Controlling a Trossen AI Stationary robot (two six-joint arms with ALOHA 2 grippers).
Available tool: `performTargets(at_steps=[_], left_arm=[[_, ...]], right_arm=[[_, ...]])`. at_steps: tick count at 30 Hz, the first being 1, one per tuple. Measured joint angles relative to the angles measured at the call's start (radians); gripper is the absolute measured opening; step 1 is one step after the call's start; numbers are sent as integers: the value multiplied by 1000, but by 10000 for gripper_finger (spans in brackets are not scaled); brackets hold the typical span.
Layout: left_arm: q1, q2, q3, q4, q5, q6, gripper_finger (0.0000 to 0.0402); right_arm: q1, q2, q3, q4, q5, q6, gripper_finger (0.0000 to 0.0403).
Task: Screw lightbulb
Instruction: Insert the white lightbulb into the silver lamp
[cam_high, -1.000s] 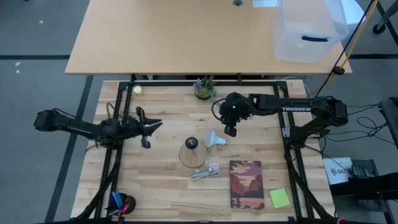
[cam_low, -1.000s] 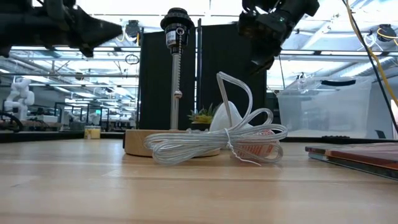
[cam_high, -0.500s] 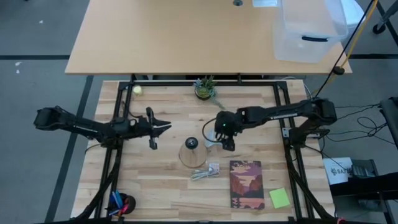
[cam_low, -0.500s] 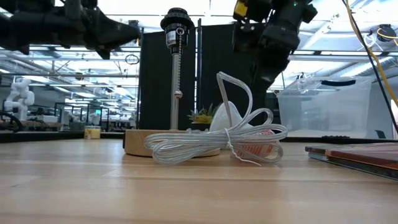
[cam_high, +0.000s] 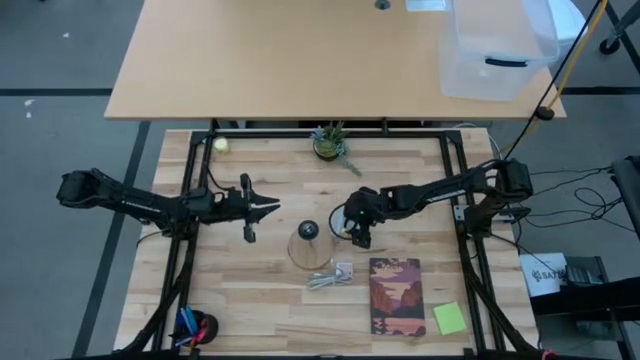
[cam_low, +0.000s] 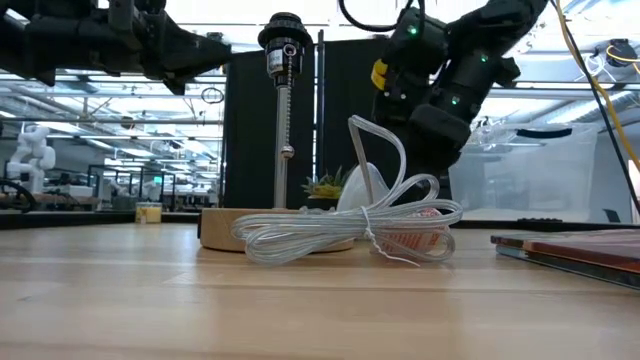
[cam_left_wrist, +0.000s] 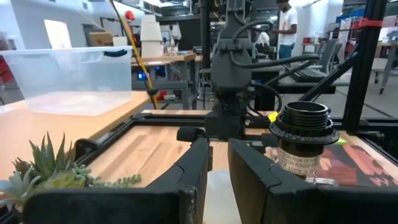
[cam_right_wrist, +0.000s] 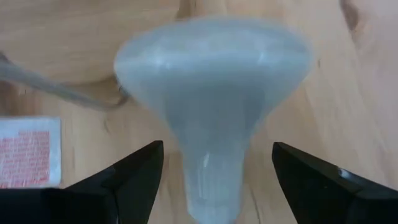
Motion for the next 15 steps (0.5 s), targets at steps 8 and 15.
performTargets(at_steps=[8, 15], left_arm=[[0, 0, 0, 36, 0, 0, 69], [0, 0, 0, 38, 0, 4, 69]], right_arm=[[-1, 56, -3, 33, 20, 0, 295], [0, 102, -3, 65, 18, -23, 263]])
